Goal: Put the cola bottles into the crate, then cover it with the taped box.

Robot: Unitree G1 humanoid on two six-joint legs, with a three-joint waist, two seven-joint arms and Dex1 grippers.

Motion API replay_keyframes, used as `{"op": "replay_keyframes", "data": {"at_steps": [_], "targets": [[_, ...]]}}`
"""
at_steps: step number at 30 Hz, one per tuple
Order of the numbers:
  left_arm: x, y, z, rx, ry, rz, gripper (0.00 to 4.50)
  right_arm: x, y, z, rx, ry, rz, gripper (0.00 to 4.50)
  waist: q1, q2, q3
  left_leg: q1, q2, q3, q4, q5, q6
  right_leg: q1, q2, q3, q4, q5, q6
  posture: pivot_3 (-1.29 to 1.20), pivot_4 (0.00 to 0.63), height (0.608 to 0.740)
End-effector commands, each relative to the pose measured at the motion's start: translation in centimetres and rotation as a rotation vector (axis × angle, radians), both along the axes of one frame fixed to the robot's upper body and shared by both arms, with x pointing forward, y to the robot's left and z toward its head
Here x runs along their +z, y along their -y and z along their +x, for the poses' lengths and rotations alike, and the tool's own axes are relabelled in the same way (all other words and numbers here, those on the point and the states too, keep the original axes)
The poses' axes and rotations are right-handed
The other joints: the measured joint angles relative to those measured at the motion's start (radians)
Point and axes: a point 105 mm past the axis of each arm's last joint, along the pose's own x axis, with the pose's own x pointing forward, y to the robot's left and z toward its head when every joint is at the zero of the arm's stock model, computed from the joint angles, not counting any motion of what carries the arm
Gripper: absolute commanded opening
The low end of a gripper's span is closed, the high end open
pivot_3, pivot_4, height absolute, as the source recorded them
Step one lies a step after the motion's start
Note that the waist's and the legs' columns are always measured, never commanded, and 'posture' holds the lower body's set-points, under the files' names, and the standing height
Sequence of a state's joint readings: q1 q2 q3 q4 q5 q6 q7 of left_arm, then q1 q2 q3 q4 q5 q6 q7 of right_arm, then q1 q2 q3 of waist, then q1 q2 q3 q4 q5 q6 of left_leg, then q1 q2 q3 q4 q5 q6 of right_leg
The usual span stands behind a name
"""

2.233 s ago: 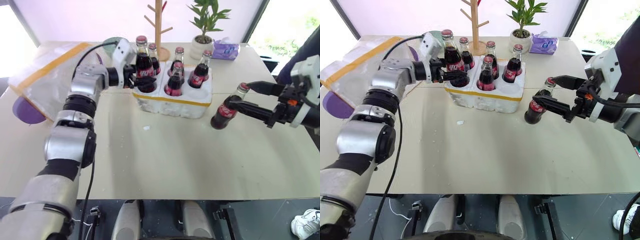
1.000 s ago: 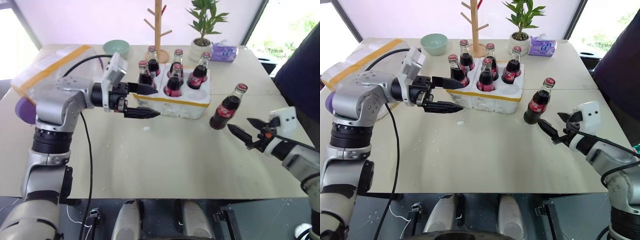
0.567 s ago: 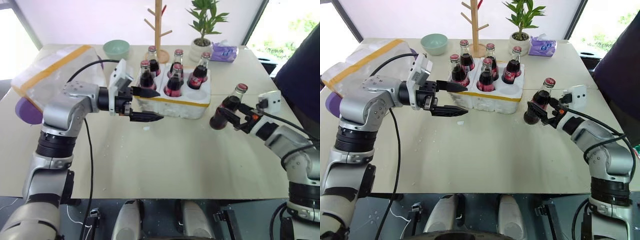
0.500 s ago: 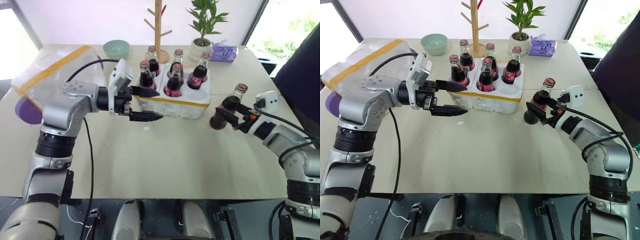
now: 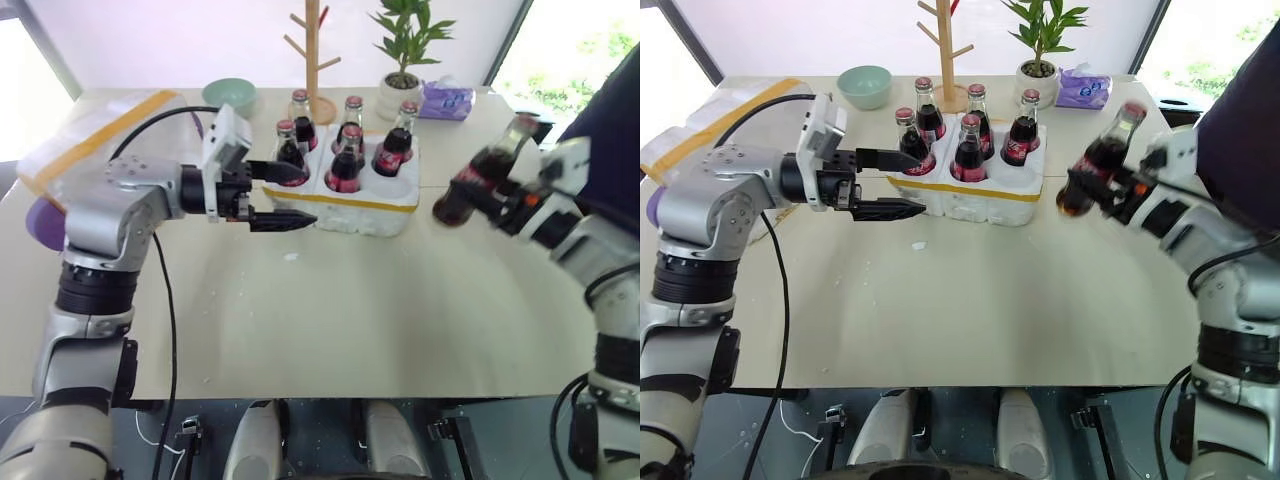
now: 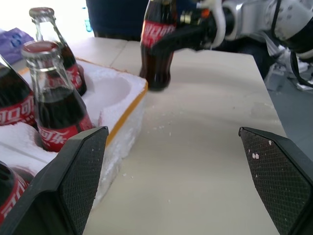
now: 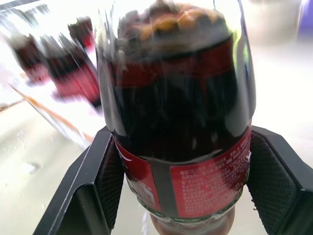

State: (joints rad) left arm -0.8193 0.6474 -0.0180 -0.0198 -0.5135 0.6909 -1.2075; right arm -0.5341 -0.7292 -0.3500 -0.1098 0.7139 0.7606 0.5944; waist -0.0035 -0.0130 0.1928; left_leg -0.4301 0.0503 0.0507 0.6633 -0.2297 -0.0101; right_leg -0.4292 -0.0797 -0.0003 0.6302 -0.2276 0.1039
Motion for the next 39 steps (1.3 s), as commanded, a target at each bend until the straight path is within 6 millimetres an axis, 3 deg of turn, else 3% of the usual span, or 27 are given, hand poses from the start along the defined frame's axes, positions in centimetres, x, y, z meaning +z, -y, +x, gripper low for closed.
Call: {"op": "replay_keyframes", "data": {"at_steps": [1, 4, 10, 14, 21, 24, 28, 32, 36, 39], "targets": [[1.1, -0.5, -0.4, 0.023, 0.048, -0.025, 4.5, 5.8, -2.2, -0.9, 0.111, 0.174, 0.005, 2.83, -0.011, 0.0, 0.0, 0.0, 0.0, 0.0, 0.0, 0.0, 0.0, 0.0, 0.0, 0.0, 0.0, 0.0, 0.0, 0.0, 0.15, 0.74], [1.0, -0.5, -0.3, 0.032, 0.051, -0.03, 4.5, 5.9, -3.6, 0.2, 0.149, 0.17, -0.007, 2.83, -0.011, 0.0, 0.0, 0.0, 0.0, 0.0, 0.0, 0.0, 0.0, 0.0, 0.0, 0.0, 0.0, 0.0, 0.0, 0.0, 0.15, 0.74], [1.1, -0.6, -0.1, 0.055, 0.067, -0.044, 4.5, 3.4, -6.2, 3.5, 0.158, 0.092, 0.002, 2.83, -0.008, 0.0, 0.0, 0.0, 0.0, 0.0, 0.0, 0.0, 0.0, 0.0, 0.0, 0.0, 0.0, 0.0, 0.001, 0.0, 0.15, 0.74], [1.2, -0.8, -0.3, 0.063, 0.072, -0.049, 4.5, 0.5, -6.3, 5.8, 0.098, 0.017, -0.013, 2.83, -0.006, 0.0, 0.0, -0.002, 0.0, 0.0, 0.0, 0.0, 0.0, -0.001, 0.0, 0.0, 0.0, 0.001, 0.001, 0.0, 0.15, 0.74], [0.8, -1.7, -0.4, 0.106, 0.068, -0.036, 4.5, -4.3, -5.9, 7.5, 0.036, -0.098, -0.145, 2.83, -0.006, 0.0, 0.0, -0.003, 0.0, 0.0, 0.0, 0.0, 0.0, -0.001, -0.001, 0.0, 0.0, 0.001, 0.001, 0.0, 0.15, 0.74], [0.7, -2.3, -0.4, 0.129, 0.065, -0.033, 4.5, -5.7, -5.6, 7.6, 0.028, -0.142, -0.188, 4.28, -0.006, -0.001, 0.0, -0.003, 0.0, 0.0, 0.001, 0.0, 0.0, 0.0, -0.001, 0.0, 0.0, 0.001, 0.001, 0.0, 0.15, 0.74], [0.3, -5.1, -0.2, 0.228, 0.057, 0.017, 4.5, -3.2, -5.8, 6.1, 0.085, -0.056, -0.194, 4.46, -0.006, -0.002, -0.001, -0.002, -0.001, 0.0, 0.002, 0.0, 0.0, 0.001, -0.001, 0.0, -0.001, 0.0, 0.0, 0.0, 0.15, 0.74], [1.0, -9.2, -1.5, 0.324, 0.048, 0.079, 4.5, 0.7, -4.6, 2.9, 0.165, 0.038, -0.25, 4.46, -0.007, -0.002, 0.0, -0.003, -0.001, 0.0, -0.001, 0.0, 0.0, -0.002, -0.001, -0.001, 0.0, 0.0, 0.001, 0.0, 0.15, 0.74], [3.3, -15.5, -3.9, 0.481, 0.027, 0.15, 4.5, 5.3, -2.5, -1.4, 0.236, 0.07, -0.271, 4.46, -0.013, -0.001, 0.0, -0.01, 0.0, 0.0, -0.002, 0.0, 0.0, -0.011, -0.001, -0.001, 0.001, 0.0, 0.001, 0.0, 0.15, 0.74], [4.3, -20.0, -5.5, 0.618, 0.007, 0.232, 4.5, 7.3, -2.0, -3.8, 0.294, 0.083, -0.297, 4.46, -0.017, -0.001, 0.0, -0.011, 0.001, 0.001, -0.003, 0.0, 0.0, -0.013, 0.0, -0.001, 0.001, -0.001, -0.002, 0.0, 0.15, 0.74]]}}
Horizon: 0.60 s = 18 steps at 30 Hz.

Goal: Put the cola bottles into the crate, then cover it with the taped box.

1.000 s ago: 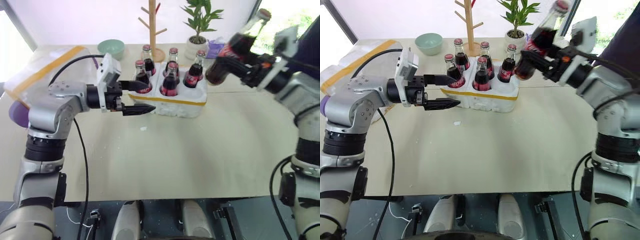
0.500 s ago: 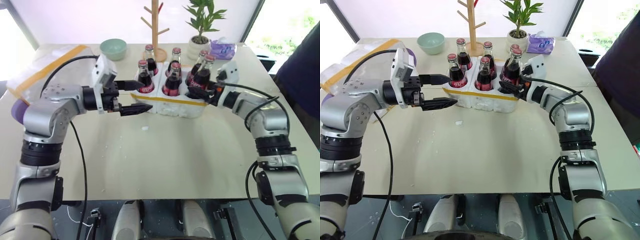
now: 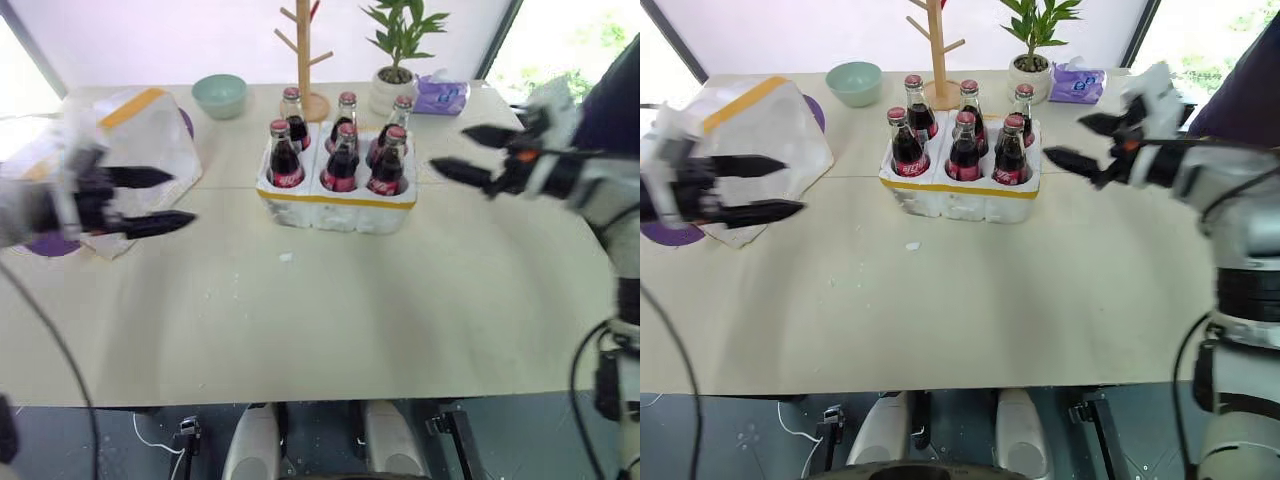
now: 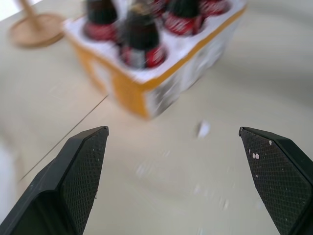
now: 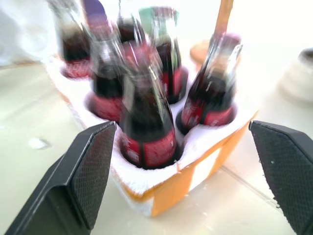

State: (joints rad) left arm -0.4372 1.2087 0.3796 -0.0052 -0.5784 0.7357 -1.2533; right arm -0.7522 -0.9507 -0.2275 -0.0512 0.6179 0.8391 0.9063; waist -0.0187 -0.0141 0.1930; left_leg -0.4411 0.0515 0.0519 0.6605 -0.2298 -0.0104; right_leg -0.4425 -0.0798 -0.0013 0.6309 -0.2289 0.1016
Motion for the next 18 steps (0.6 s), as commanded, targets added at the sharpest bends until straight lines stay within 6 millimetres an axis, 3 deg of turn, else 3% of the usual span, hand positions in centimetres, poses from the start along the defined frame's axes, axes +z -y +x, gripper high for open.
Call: {"op": "replay_keyframes", "data": {"at_steps": [1, 5, 9, 18], "targets": [[2.4, -4.6, -2.1, 0.128, 0.029, 0.075, 4.5, 3.3, -1.0, -3.4, 0.131, 0.066, -0.017, 4.46, -0.002, 0.0, 0.0, 0.001, 0.0, 0.001, 0.0, 0.0, 0.0, 0.0, 0.0, 0.0, -0.001, -0.001, -0.001, 0.0, 0.15, 0.74], [3.0, -9.2, -4.0, 0.258, -0.05, 0.16, 4.5, 5.2, -2.5, -6.0, 0.276, 0.104, -0.015, 4.46, -0.002, 0.0, 0.0, 0.001, 0.0, 0.002, 0.0, 0.0, -0.001, -0.001, -0.002, 0.0, -0.001, -0.002, -0.005, 0.0, 0.15, 0.74], [1.9, -13.4, -4.7, 0.379, -0.137, 0.268, 4.5, 5.9, -4.1, -7.5, 0.405, 0.126, -0.004, 4.46, 0.002, 0.0, 0.0, 0.0, 0.0, 0.003, 0.0, -0.001, -0.001, -0.002, -0.004, 0.0, -0.002, -0.002, -0.006, 0.0, 0.15, 0.74], [-1.6, -15.3, -0.5, 0.437, -0.227, 0.334, 4.5, 5.6, -5.6, -7.8, 0.454, 0.136, -0.027, 4.46, 0.014, -0.001, -0.001, -0.003, 0.0, 0.005, 0.002, 0.0, -0.001, -0.002, -0.003, 0.0, -0.001, -0.001, -0.003, 0.0, 0.15, 0.74]]}}
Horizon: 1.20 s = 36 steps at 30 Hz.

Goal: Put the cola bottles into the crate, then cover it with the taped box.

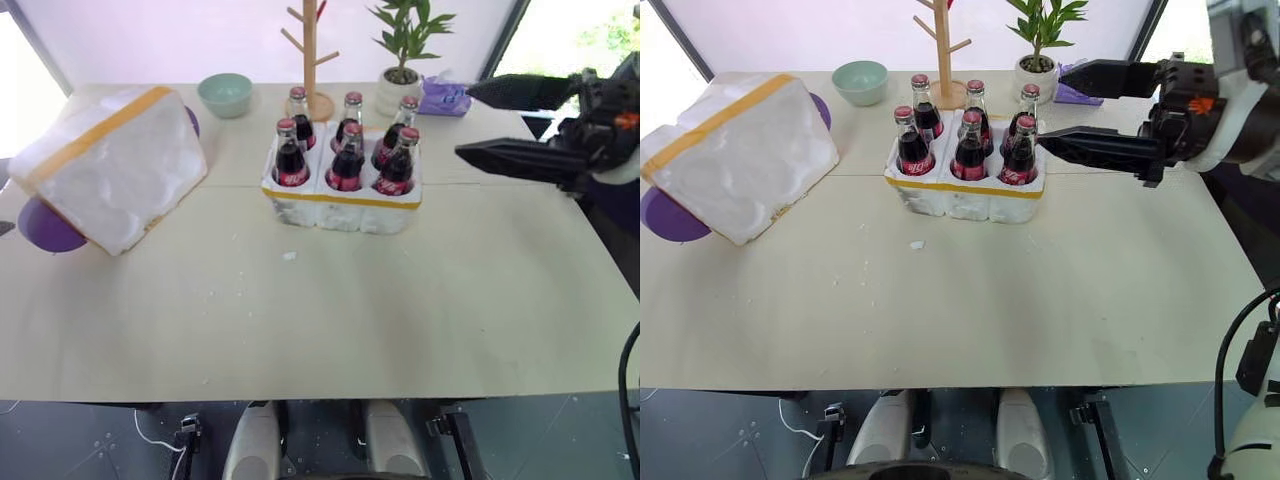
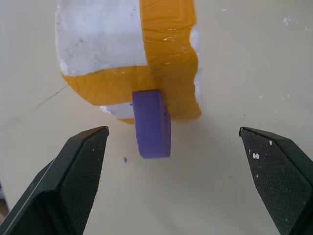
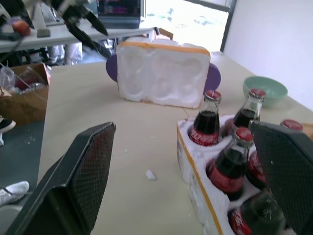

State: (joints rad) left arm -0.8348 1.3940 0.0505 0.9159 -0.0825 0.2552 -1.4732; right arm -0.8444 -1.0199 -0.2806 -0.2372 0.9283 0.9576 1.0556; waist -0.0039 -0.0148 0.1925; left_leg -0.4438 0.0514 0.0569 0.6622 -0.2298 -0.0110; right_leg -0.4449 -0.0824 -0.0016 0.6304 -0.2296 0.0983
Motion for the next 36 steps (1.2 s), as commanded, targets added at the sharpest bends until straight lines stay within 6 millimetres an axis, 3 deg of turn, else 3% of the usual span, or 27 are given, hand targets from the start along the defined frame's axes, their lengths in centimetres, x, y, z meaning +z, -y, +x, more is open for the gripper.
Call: {"op": "replay_keyframes", "data": {"at_steps": [1, 5, 15, 18, 24, 25, 32, 34, 36], "targets": [[-0.7, -0.9, 0.6, 0.032, -0.056, 0.072, 4.5, 1.3, -0.4, -1.1, 0.019, 0.071, 0.0, 4.46, -0.001, -0.001, 0.0, 0.0, 0.0, 0.0, 0.001, 0.0, 0.0, 0.0, 0.0, 0.0, 0.001, 0.001, 0.002, 0.0, 0.15, 0.74], [-1.7, -0.1, 3.1, 0.057, -0.073, 0.092, 4.5, 1.3, -0.4, -1.4, -0.009, 0.084, -0.01, 4.46, -0.004, -0.002, 0.0, 0.0, 0.0, 0.0, 0.001, 0.0, 0.0, 0.0, 0.0, 0.0, 0.001, 0.001, 0.002, 0.0, 0.15, 0.74], [-3.2, 0.8, 5.4, 0.08, -0.119, 0.162, 4.5, 0.8, 0.2, -2.6, -0.077, 0.068, -0.013, 4.46, -0.007, -0.003, 0.0, 0.0, 0.0, -0.001, 0.001, 0.0, 0.0, 0.0, 0.0, 0.0, 0.001, 0.001, 0.002, 0.0, 0.15, 0.74], [-3.3, 1.1, 5.5, 0.07, -0.127, 0.146, 3.6, 0.4, 0.4, -2.8, -0.095, 0.045, -0.034, 4.5, -0.007, -0.003, 0.0, 0.0, 0.0, -0.001, 0.001, 0.0, 0.0, 0.0, 0.0, 0.0, 0.001, 0.001, 0.002, 0.0, 0.15, 0.74], [-3.4, 1.5, 5.0, 0.023, -0.171, 0.136, 0.56, -0.2, 0.6, -2.5, -0.123, 0.034, -0.048, 4.5, -0.007, -0.004, 0.0, 0.0, 0.0, -0.001, 0.001, 0.0, 0.0, 0.0, 0.0, 0.0, 0.001, 0.001, 0.002, 0.0, 0.15, 0.74], [-3.2, 1.5, 4.9, 0.018, -0.17, 0.141, 0.34, -0.4, 0.7, -2.2, -0.134, 0.038, -0.049, 4.5, -0.007, -0.004, 0.0, 0.0, 0.0, -0.001, 0.001, 0.0, 0.0, 0.0, 0.0, 0.0, 0.001, 0.001, 0.002, 0.0, 0.15, 0.74], [-0.3, 2.0, 6.4, -0.031, 0.026, 0.224, 0.32, -1.0, 0.9, -1.6, -0.147, 0.008, -0.039, 4.5, -0.006, -0.004, 0.0, 0.0, 0.0, -0.002, 0.002, 0.0, 0.0, 0.0, 0.0, 0.0, 0.001, 0.001, 0.002, 0.0, 0.15, 0.74], [1.8, 2.7, 7.9, -0.019, 0.194, 0.267, 0.32, -1.4, 1.0, -1.8, -0.126, -0.029, -0.04, 4.5, -0.005, -0.005, 0.0, -0.001, 0.0, -0.002, 0.002, 0.0, 0.0, 0.0, 0.0, 0.0, 0.001, 0.001, 0.002, 0.0, 0.15, 0.74], [5.3, 4.1, 9.7, -0.006, 0.426, 0.318, 0.32, -1.6, 1.4, -1.3, -0.169, 0.0, -0.054, 4.5, 0.0, -0.007, 0.001, -0.001, 0.0, -0.002, 0.002, 0.0, 0.0, 0.001, 0.0, 0.0, 0.001, 0.001, 0.003, 0.0, 0.15, 0.74]]}}
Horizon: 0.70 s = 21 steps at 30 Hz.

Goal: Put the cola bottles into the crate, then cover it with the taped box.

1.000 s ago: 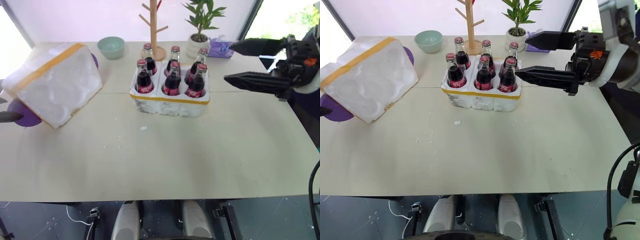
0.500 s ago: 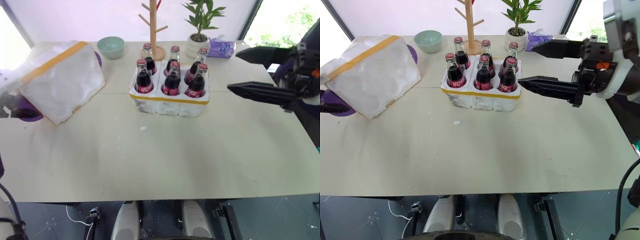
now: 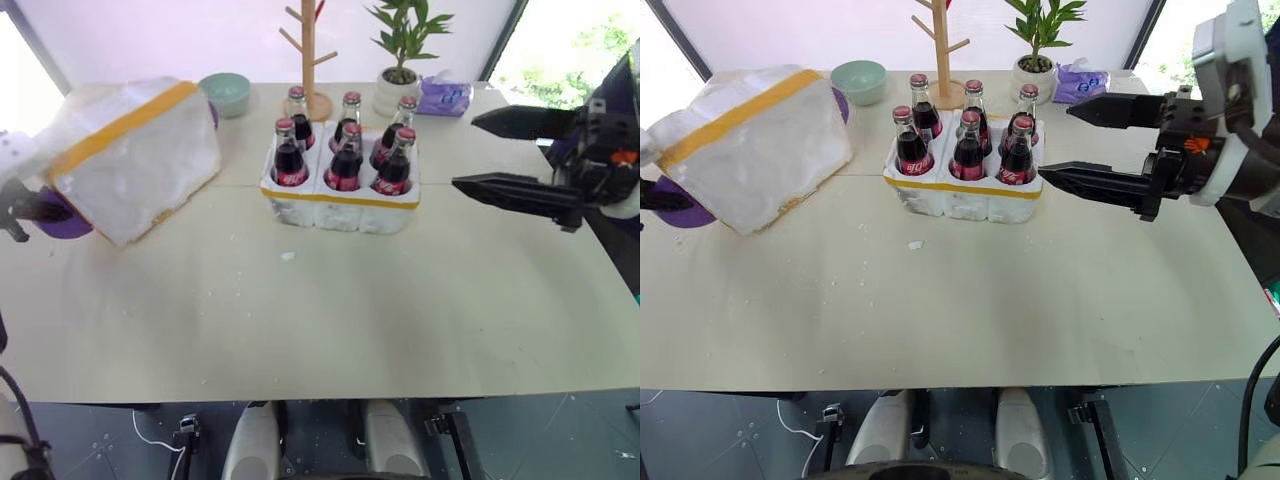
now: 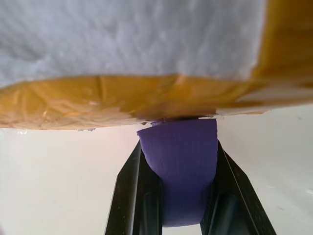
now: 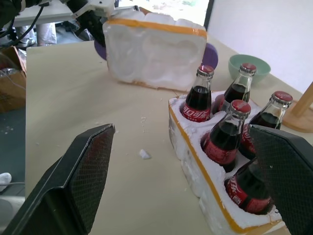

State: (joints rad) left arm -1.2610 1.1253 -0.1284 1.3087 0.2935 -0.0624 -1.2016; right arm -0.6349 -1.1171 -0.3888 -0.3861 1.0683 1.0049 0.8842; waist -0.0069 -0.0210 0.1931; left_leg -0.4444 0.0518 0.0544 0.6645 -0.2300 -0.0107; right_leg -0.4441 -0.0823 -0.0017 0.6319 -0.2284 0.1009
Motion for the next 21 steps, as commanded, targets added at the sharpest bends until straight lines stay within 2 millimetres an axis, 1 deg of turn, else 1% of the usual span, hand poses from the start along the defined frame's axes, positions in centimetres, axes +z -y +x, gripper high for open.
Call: {"op": "replay_keyframes", "data": {"at_steps": [1, 2, 3, 4, 5, 7, 9, 11, 12, 13, 14, 16, 18, 19, 21], "targets": [[8.4, 2.5, 2.7, -0.044, 0.466, 0.086, 0.32, 0.6, 0.7, 0.4, -0.061, 0.062, -0.009, 4.5, 0.007, -0.001, 0.0, 0.0, 0.0, 0.0, 0.001, 0.0, 0.0, 0.0, 0.0, 0.0, 0.0, 0.0, 0.0, 0.0, 0.15, 0.74], [9.7, 3.2, 3.1, -0.043, 0.549, 0.101, 0.32, 0.6, 0.8, 0.7, -0.077, 0.06, 0.002, 4.5, 0.01, -0.001, 0.0, -0.001, 0.0, 0.0, 0.001, 0.0, 0.0, 0.0, 0.0, 0.0, 0.0, 0.001, 0.001, 0.0, 0.15, 0.74], [10.6, 3.7, 3.4, -0.045, 0.604, 0.128, 0.32, 0.6, 0.9, 0.7, -0.078, 0.059, 0.011, 4.5, 0.013, -0.002, 0.0, -0.001, 0.0, 0.0, 0.002, 0.0, 0.0, 0.001, 0.0, 0.0, 0.0, 0.001, 0.002, 0.0, 0.15, 0.74], [11.0, 3.9, 3.5, -0.044, 0.634, 0.145, 0.32, 0.7, 0.8, 0.7, -0.074, 0.059, 0.017, 4.5, 0.014, -0.002, 0.0, -0.001, 0.0, 0.0, 0.002, 0.0, 0.0, 0.001, 0.0, 0.0, 0.0, 0.002, 0.003, 0.0, 0.15, 0.74], [11.9, 5.1, 3.8, -0.083, 0.693, 0.181, 0.32, 0.6, 0.7, 0.6, -0.065, 0.06, 0.017, 4.5, 0.014, -0.002, 0.0, -0.001, 0.0, 0.0, 0.002, 0.0, 0.0, 0.001, 0.0, 0.0, 0.0, 0.002, 0.003, 0.0, 0.15, 0.74], [13.8, 8.3, 4.4, -0.182, 0.823, 0.254, 0.32, 0.4, 0.7, 0.5, -0.062, 0.061, 0.021, 4.5, 0.014, -0.002, 0.0, 0.0, -0.001, 0.001, 0.002, 0.0, 0.0, 0.001, 0.0, 0.001, 0.0, 0.002, 0.003, 0.0, 0.15, 0.74], [14.9, 10.8, 4.8, -0.254, 0.91, 0.313, 0.32, 0.4, 0.7, 0.6, -0.069, 0.062, 0.029, 4.5, 0.02, -0.002, 0.0, 0.001, 0.0, 0.0, 0.002, 0.0, 0.0, 0.001, 0.001, 0.001, 0.001, 0.002, 0.003, 0.0, 0.15, 0.74], [15.4, 13.4, 5.2, -0.33, 0.979, 0.393, 0.32, 0.4, 0.7, 0.6, -0.075, 0.065, 0.043, 4.5, 0.02, -0.002, 0.0, 0.0, 0.0, 0.0, 0.002, 0.0, 0.0, 0.001, 0.001, 0.001, 0.001, 0.002, 0.004, 0.0, 0.15, 0.74], [15.6, 14.9, 5.4, -0.372, 1.016, 0.413, 0.32, 0.4, 0.7, 0.6, -0.08, 0.067, 0.047, 4.5, 0.02, -0.002, 0.0, 0.0, -0.001, 0.001, 0.002, 0.0, 0.0, 0.001, 0.001, 0.001, 0.001, 0.002, 0.004, 0.0, 0.15, 0.74], [15.7, 16.0, 5.6, -0.4, 1.039, 0.417, 0.32, 0.4, 0.7, 0.6, -0.083, 0.069, 0.049, 4.5, 0.021, -0.002, 0.0, 0.0, -0.001, 0.001, 0.002, 0.0, 0.0, 0.001, 0.0, 0.001, 0.001, 0.003, 0.005, 0.0, 0.15, 0.74], [15.7, 16.6, 5.7, -0.414, 1.053, 0.416, 0.32, 0.3, 0.7, 0.6, -0.085, 0.07, 0.05, 4.5, 0.021, -0.002, 0.0, 0.0, -0.001, 0.001, 0.002, 0.0, 0.0, 0.001, 0.0, 0.001, 0.001, 0.003, 0.005, 0.0, 0.15, 0.74], [15.2, 19.2, 6.0, -0.508, 1.089, 0.459, 0.32, 0.1, 0.9, 0.6, -0.101, 0.068, 0.056, 4.5, 0.02, -0.002, 0.0, 0.0, -0.001, 0.001, 0.003, 0.0, 0.0, 0.002, 0.0, 0.001, 0.0, 0.003, 0.005, 0.0, 0.15, 0.74], [14.3, 21.6, 6.2, -0.595, 1.109, 0.479, 0.32, -0.1, 1.1, 0.4, -0.12, 0.065, 0.06, 4.5, 0.02, -0.002, 0.0, 0.0, -0.001, 0.001, 0.002, 0.0, 0.0, 0.002, 0.0, 0.001, 0.001, 0.003, 0.005, 0.0, 0.15, 0.74], [13.9, 22.2, 6.3, -0.618, 1.11, 0.479, 0.32, -0.2, 1.2, 0.4, -0.127, 0.065, 0.061, 4.5, 0.02, -0.002, 0.0, 0.0, -0.001, 0.0, 0.002, 0.0, 0.0, 0.002, 0.001, 0.001, 0.001, 0.003, 0.005, 0.0, 0.15, 0.74], [12.3, 23.5, 6.8, -0.674, 1.081, 0.506, 0.32, -0.3, 1.5, 0.2, -0.15, 0.063, 0.064, 4.5, 0.019, -0.002, 0.0, 0.0, -0.001, 0.0, 0.002, 0.0, 0.0, 0.002, 0.001, 0.001, 0.001, 0.003, 0.005, 0.0, 0.15, 0.74]]}}
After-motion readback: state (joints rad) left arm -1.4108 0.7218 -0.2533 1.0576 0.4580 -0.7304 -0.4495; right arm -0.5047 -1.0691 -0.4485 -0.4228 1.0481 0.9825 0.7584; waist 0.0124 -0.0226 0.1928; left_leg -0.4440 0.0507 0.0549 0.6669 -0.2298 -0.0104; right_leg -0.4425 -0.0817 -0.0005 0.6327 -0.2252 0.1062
